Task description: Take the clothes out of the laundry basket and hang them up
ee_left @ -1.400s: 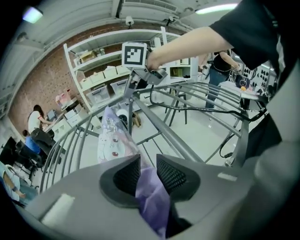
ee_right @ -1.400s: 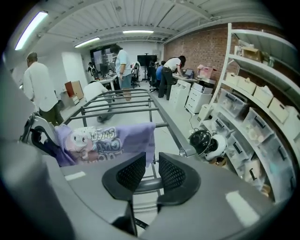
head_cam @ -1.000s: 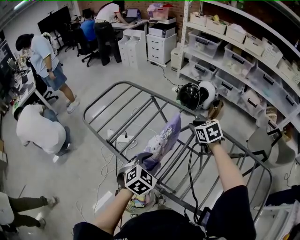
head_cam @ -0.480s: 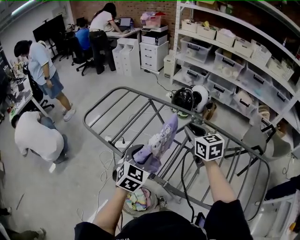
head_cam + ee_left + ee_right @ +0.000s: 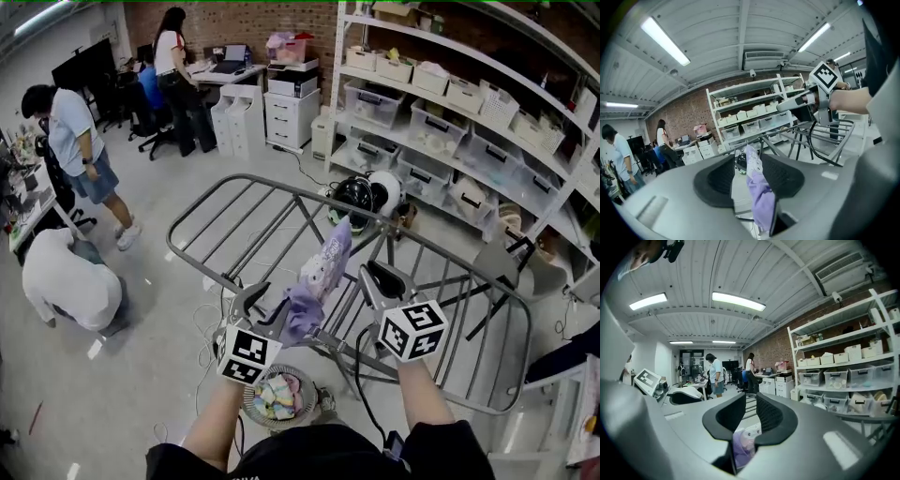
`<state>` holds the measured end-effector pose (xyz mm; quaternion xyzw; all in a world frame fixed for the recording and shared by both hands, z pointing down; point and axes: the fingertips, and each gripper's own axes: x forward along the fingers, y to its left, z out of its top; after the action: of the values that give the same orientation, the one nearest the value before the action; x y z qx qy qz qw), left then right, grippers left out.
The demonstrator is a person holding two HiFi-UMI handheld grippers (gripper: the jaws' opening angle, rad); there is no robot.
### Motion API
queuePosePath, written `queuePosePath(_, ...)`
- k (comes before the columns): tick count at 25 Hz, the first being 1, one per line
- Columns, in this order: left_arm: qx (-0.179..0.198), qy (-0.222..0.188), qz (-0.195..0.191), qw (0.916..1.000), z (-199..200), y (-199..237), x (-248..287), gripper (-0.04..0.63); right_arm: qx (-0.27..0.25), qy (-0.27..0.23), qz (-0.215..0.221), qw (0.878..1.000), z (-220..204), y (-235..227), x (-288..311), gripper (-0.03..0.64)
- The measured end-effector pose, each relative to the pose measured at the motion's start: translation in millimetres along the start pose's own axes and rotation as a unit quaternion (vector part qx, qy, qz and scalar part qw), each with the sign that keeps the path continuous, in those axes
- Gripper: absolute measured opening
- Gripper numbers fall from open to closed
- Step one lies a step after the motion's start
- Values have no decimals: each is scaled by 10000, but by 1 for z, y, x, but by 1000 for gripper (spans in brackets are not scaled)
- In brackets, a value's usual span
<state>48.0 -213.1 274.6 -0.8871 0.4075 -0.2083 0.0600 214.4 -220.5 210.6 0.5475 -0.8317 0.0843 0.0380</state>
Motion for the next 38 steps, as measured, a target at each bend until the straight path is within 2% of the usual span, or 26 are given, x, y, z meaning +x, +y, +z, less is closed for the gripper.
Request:
queuePosePath(10, -153, -421, -183, 9988, -15, -16, -68, 155, 100, -169, -72, 9998, -29, 77, -50, 66)
queuePosePath(17, -319, -625, -149, 9974, -32, -22, -111, 155, 113, -147, 17, 9998, -54, 127, -64, 49)
queuePosePath(21, -405, -659, -100, 9970, -41, -23, -128, 155, 131, -180, -50, 9997, -65, 145, -69, 6)
queuePosePath(23, -475, -707, -79, 9963, -45, -23, -135, 153, 135, -155, -20, 9998, -71, 154, -69, 6)
queuePosePath(30, -631, -809, -48, 9947, -69, -28, -157, 153, 17, 230, 250, 9994, -105, 189, -67, 6)
queuePosePath(38, -1064, -385, -155, 9935, -142, -53, -177, 149, -31, 940, 554, 9940, -170, 221, -67, 6)
